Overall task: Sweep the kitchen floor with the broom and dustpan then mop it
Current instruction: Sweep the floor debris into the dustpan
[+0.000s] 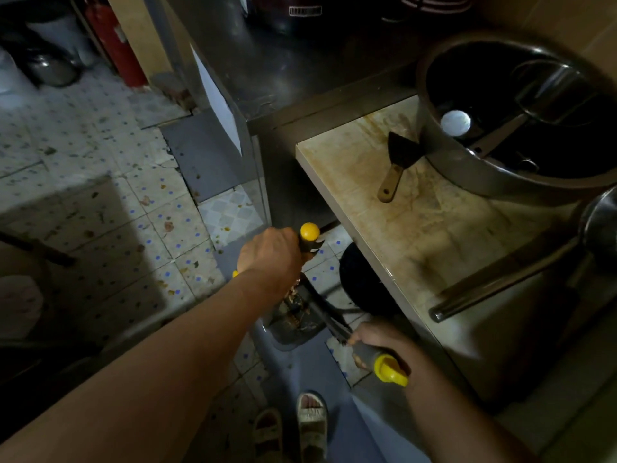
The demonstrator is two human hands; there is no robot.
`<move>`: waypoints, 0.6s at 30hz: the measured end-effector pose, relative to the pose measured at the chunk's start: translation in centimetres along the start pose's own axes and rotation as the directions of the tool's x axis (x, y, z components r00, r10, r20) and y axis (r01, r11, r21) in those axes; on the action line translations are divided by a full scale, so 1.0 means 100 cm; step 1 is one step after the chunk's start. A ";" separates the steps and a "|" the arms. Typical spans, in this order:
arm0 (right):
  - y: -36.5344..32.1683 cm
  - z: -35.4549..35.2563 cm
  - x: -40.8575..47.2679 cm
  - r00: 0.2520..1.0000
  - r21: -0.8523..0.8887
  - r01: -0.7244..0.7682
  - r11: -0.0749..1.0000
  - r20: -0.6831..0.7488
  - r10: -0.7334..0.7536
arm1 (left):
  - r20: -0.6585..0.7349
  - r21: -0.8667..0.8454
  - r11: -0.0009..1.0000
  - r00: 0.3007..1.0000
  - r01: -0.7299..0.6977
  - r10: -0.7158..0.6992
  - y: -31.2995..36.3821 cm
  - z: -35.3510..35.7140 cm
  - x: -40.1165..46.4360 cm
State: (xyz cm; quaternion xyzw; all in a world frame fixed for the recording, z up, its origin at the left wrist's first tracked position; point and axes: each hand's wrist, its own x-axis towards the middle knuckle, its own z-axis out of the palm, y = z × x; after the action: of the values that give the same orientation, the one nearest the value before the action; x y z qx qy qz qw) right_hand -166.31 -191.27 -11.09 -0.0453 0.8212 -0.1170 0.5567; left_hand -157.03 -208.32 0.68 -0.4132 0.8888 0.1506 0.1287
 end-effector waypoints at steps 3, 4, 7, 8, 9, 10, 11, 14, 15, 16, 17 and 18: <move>0.002 0.001 -0.008 1.000 -0.056 0.006 0.998 -0.005 -0.006 | -0.011 -0.011 1.000 1.000 0.018 -0.019 -0.006 0.002 -0.008; 0.003 0.003 -0.008 1.000 -0.032 0.000 0.999 -0.009 0.000 | -0.017 -0.010 1.000 1.000 0.023 -0.023 -0.009 0.003 -0.011; -0.002 0.010 -0.021 1.000 -0.030 0.002 1.000 -0.017 -0.003 | -0.046 -0.021 0.999 0.998 0.044 -0.045 -0.020 0.002 -0.027; -0.004 0.012 -0.023 0.999 -0.035 0.020 0.999 -0.024 -0.021 | -0.053 -0.028 0.998 0.997 0.055 -0.056 -0.025 0.000 -0.032; -0.008 0.015 -0.029 0.999 -0.030 0.028 0.999 -0.026 -0.029 | -0.058 -0.038 0.997 0.996 0.067 -0.070 -0.029 -0.001 -0.036; -0.012 0.017 -0.034 0.999 -0.031 0.047 0.998 -0.016 -0.047 | -0.066 -0.050 0.995 0.994 0.084 -0.087 -0.035 -0.004 -0.041; -0.016 0.020 -0.040 0.997 -0.044 0.079 0.996 -0.007 -0.079 | -0.073 -0.061 0.993 0.992 0.099 -0.104 -0.040 -0.006 -0.046; -0.027 0.026 -0.052 0.988 -0.080 0.155 0.985 0.025 -0.153 | -0.096 -0.077 0.987 0.984 0.140 -0.147 -0.055 -0.012 -0.059; -0.030 0.028 -0.055 0.987 -0.070 0.158 0.985 0.027 -0.156 | -0.102 -0.083 0.985 0.982 0.150 -0.158 -0.059 -0.013 -0.064; -0.035 0.031 -0.059 0.986 -0.058 0.168 0.984 0.029 -0.167 | -0.109 -0.090 0.982 0.979 0.165 -0.175 -0.065 -0.015 -0.069; -0.039 0.035 -0.062 0.985 -0.057 0.172 0.983 0.032 -0.170 | -0.115 -0.097 0.979 0.975 0.181 -0.191 -0.070 -0.017 -0.074; -0.043 0.038 -0.063 0.984 -0.055 0.178 0.983 0.033 -0.176 | -0.123 -0.100 0.976 0.971 0.194 -0.206 -0.074 -0.018 -0.078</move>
State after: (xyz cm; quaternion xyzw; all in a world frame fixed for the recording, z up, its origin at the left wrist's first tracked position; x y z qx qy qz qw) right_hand -160.65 -194.65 -5.69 -0.1359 0.8091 -0.1417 0.5540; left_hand -146.60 -208.09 3.91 -0.5152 0.8416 0.1480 0.0658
